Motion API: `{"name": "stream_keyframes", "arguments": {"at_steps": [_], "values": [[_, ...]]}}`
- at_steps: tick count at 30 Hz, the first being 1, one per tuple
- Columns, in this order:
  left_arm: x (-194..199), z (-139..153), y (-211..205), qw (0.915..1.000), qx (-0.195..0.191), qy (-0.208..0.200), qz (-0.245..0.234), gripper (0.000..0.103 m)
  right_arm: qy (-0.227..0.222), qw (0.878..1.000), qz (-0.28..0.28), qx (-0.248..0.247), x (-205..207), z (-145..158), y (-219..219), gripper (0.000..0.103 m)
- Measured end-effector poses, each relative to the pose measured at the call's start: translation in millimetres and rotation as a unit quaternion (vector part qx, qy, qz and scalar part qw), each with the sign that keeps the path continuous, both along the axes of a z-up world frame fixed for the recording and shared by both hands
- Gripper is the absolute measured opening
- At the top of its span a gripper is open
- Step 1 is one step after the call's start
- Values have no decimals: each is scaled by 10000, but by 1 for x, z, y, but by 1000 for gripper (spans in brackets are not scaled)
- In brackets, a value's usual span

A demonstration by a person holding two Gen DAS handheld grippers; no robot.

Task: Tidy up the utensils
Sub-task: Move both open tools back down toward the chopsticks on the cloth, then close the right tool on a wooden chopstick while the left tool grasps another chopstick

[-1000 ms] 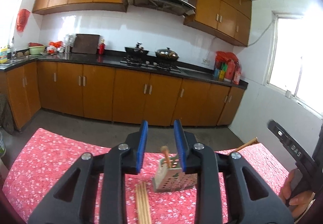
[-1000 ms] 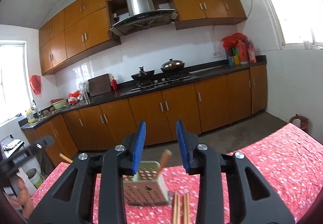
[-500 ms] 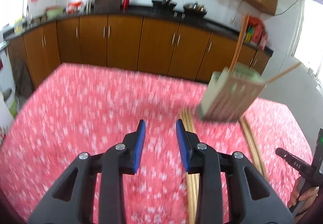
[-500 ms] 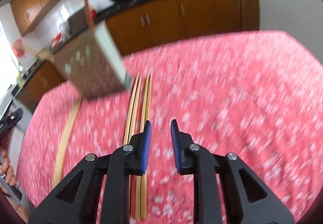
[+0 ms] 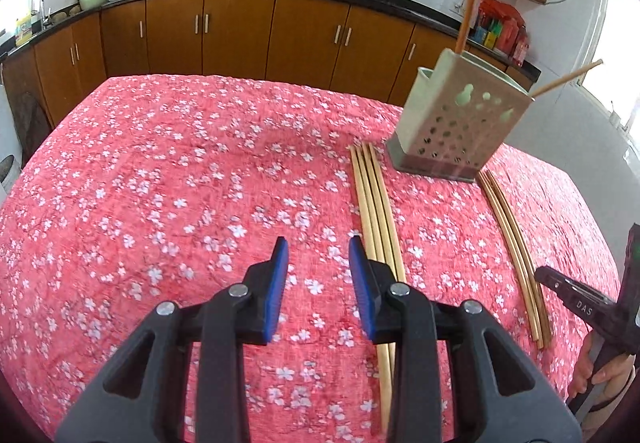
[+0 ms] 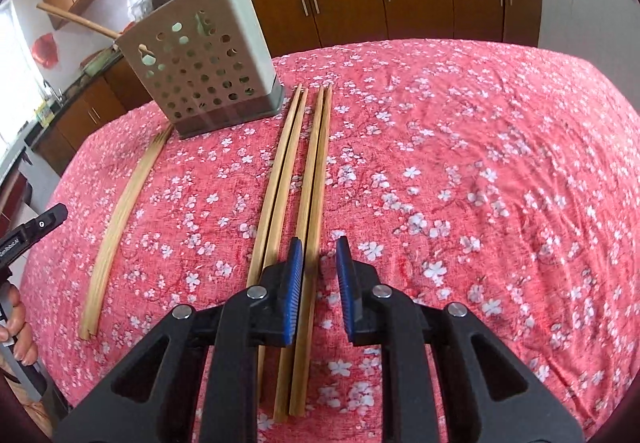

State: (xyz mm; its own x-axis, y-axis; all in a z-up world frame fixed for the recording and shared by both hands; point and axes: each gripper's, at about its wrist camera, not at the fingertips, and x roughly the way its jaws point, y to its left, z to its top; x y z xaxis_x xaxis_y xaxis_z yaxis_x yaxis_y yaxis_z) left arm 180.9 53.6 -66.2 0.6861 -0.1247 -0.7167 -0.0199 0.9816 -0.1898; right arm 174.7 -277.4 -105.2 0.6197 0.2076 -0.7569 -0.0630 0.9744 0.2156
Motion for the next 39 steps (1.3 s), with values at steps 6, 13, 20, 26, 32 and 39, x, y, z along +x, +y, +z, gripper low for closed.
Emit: {"name": "stream_keyframes", "arguments": {"at_steps": [6, 13, 20, 26, 32, 39], "values": [[-1, -6, -8, 9999, 34, 53, -153, 32, -7, 9990, -111, -441, 7, -4, 5, 16], [-5, -15, -20, 9986, -17, 148, -510, 30, -54, 9974, -525, -492, 9, -8, -15, 8], [-5, -28, -39, 9952, 105, 357, -907, 16, -75, 9974, -539, -474, 9, -9, -20, 8], [-4, -35, -42, 9943, 345, 469, -891, 15, -76, 9974, -532, -474, 11, -10, -19, 8], [-1, -36, -44, 9938, 622, 526, -752, 12, -77, 9975, -536, -464, 5, -8, -19, 8], [21, -37, -22, 9965, 616, 523, -222, 8, -99, 9979, -497, -410, 6, -7, -20, 8]]}}
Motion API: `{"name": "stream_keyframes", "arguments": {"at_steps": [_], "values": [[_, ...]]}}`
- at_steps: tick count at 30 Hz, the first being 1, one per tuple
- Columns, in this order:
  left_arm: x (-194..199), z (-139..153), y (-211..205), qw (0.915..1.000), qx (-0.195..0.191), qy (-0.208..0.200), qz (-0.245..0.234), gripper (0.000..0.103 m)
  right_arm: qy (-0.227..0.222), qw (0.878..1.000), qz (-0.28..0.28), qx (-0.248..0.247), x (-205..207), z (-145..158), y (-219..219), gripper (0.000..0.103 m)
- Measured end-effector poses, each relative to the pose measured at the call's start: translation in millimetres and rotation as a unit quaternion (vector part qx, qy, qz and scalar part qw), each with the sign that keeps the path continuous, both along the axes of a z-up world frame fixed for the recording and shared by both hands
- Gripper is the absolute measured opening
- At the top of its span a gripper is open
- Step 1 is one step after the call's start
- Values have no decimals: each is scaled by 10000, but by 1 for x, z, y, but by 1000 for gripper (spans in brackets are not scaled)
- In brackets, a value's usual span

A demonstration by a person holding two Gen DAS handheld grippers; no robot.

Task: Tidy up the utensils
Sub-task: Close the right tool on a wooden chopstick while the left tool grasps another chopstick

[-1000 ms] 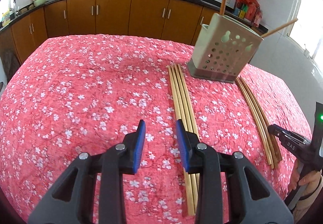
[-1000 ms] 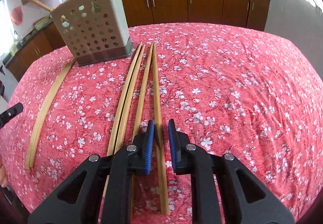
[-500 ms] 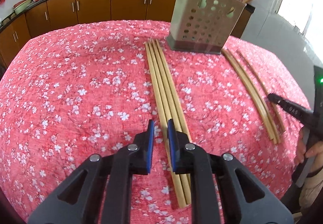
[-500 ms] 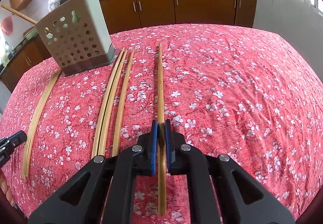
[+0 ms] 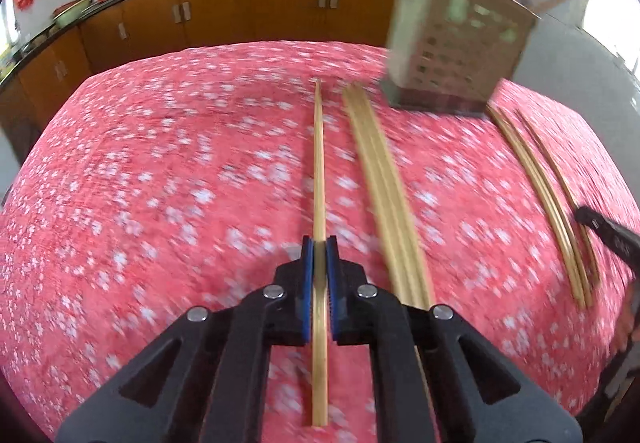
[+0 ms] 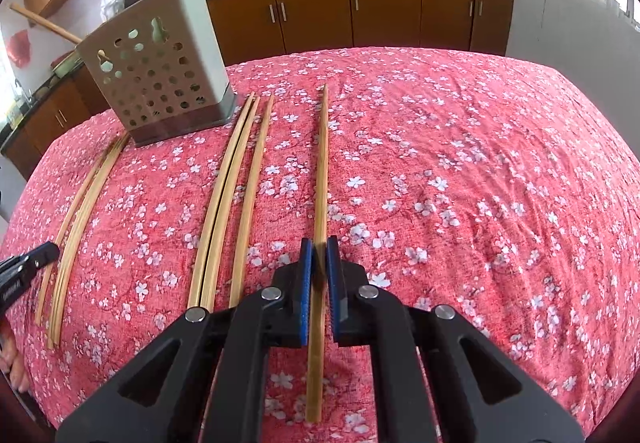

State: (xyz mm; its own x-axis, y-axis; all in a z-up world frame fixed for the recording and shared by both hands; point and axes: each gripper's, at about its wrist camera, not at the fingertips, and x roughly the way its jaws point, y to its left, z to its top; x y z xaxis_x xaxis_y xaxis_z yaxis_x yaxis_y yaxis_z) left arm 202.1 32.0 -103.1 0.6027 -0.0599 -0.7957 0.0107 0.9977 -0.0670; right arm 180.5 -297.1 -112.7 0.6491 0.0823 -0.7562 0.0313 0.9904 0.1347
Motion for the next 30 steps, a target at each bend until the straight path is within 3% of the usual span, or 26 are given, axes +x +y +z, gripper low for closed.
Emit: {"name": "stream_keyframes", "arguments": {"at_steps": [4, 11, 30], "values": [[17, 0, 27, 9995, -96, -6, 292, 8, -16, 9998, -171, -38, 10, 0, -6, 8], [21, -2, 45, 9988, -316, -167, 325, 9, 0, 9996, -242, -155, 17, -2, -7, 8], [16, 0, 51, 9971, -626, -194, 393, 10, 5, 9997, -235, -118, 18, -1, -7, 9]]}}
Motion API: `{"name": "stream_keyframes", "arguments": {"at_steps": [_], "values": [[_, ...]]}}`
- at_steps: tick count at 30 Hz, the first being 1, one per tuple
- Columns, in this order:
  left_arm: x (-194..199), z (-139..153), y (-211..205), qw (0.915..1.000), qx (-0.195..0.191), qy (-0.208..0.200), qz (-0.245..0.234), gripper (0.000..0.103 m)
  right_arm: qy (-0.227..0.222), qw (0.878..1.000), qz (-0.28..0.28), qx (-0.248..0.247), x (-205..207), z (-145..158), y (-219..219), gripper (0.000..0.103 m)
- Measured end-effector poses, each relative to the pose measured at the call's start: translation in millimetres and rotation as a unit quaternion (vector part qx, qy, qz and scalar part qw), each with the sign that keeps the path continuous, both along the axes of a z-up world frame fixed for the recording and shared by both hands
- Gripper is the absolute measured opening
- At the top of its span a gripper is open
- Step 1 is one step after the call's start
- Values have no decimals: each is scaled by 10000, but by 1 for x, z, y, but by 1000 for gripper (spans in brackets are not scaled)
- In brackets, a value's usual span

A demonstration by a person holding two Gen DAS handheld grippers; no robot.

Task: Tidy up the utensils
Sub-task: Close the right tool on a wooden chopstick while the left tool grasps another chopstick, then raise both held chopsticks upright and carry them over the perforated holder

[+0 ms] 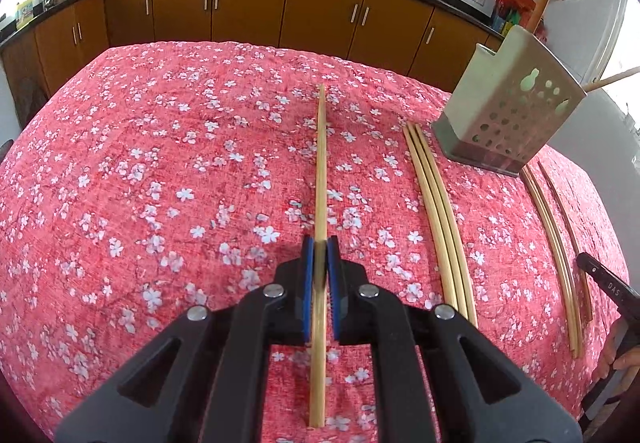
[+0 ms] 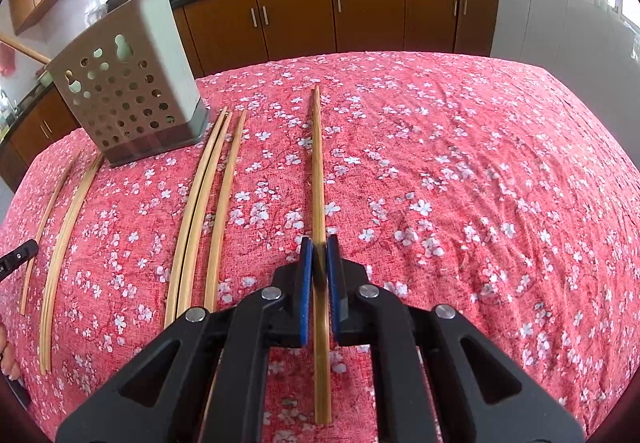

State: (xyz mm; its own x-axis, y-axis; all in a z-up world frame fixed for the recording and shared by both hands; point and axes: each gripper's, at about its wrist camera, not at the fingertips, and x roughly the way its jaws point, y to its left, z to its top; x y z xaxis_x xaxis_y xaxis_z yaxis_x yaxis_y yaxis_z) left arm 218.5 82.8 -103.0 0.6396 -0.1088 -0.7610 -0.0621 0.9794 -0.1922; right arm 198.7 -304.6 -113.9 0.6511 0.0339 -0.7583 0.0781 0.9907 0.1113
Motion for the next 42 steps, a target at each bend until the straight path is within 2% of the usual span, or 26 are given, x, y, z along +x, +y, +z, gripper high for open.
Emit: {"name": "stream_keyframes", "arguments": {"at_steps": [15, 19, 23, 30, 33, 42], "values": [[0, 2, 1, 10000, 4, -3, 4, 10, 4, 10000, -28, 18, -3, 1, 0, 9], [-3, 4, -8, 9993, 372, 44, -93, 10, 19, 10000, 50, -74, -14, 2, 6, 9], [-12, 5, -10, 9992, 391, 84, -59, 10, 26, 10000, 75, -7, -22, 3, 4, 9], [-25, 6, -19, 9973, 717, 57, -122, 8, 37, 10000, 75, 52, -22, 6, 4, 8], [-24, 12, -15, 9977, 668, 46, -104, 8, -237, 9996, 8, 169, -31, 20, -2, 8], [-41, 78, -11, 9945, 503, -915, -22, 8, -1270, 9914, -202, 233, -54, 82, -19, 8]]}}
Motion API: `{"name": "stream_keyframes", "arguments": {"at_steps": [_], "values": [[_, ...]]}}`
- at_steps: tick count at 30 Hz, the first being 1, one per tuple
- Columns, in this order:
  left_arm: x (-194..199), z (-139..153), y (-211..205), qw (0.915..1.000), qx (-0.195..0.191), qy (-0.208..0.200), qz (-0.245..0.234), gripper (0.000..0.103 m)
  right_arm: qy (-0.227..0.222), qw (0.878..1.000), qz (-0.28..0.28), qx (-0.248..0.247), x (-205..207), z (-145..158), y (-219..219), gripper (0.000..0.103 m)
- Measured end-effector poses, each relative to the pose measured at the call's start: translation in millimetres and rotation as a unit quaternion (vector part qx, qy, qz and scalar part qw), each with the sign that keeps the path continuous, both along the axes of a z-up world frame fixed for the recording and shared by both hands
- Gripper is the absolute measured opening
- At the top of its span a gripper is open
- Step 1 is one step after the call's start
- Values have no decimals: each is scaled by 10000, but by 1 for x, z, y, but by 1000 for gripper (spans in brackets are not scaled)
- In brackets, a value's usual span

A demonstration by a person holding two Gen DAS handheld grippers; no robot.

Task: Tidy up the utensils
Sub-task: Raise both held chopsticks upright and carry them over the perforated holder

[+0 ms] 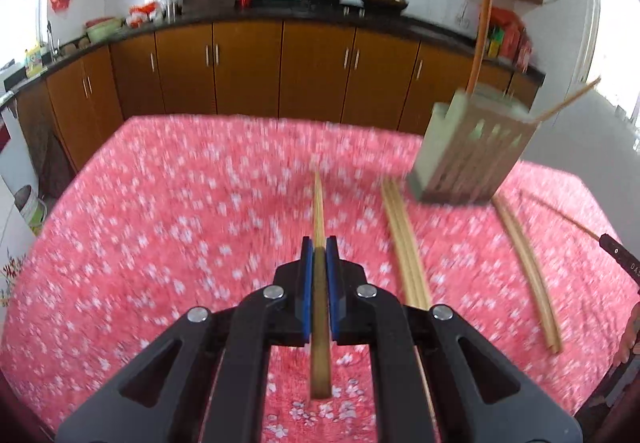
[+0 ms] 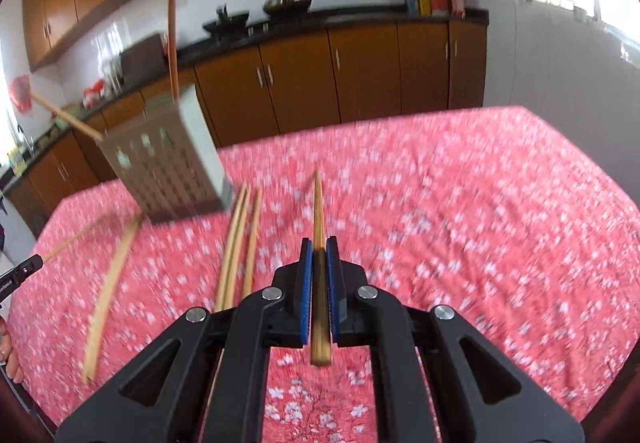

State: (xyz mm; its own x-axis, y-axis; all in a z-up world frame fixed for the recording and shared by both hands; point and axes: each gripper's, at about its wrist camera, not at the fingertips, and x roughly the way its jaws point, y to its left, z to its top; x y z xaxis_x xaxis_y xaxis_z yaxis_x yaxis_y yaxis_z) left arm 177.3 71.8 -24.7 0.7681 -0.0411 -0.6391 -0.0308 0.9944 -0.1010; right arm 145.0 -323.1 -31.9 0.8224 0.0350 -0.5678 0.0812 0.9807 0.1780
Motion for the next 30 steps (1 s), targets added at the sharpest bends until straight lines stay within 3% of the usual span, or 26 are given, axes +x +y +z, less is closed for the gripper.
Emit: {"name": "stream_keyframes", "arguments": {"at_steps": [7, 15, 24, 30], "values": [[-8, 54, 7, 9971, -180, -735, 55, 8, -531, 9985, -54, -76, -5, 30, -2, 8], [-2, 74, 6, 9955, -146, -940, 29, 8, -848, 9964, 21, -58, 0, 51, 3, 8], [-11, 136, -17, 9875, -339, -1325, -781, 8, -1730, 9822, 576, 442, -11, 133, 7, 8], [-18, 169, -47, 9781, -364, -1653, -1214, 8, -2199, 9705, 831, 534, -10, 164, 24, 8]]}}
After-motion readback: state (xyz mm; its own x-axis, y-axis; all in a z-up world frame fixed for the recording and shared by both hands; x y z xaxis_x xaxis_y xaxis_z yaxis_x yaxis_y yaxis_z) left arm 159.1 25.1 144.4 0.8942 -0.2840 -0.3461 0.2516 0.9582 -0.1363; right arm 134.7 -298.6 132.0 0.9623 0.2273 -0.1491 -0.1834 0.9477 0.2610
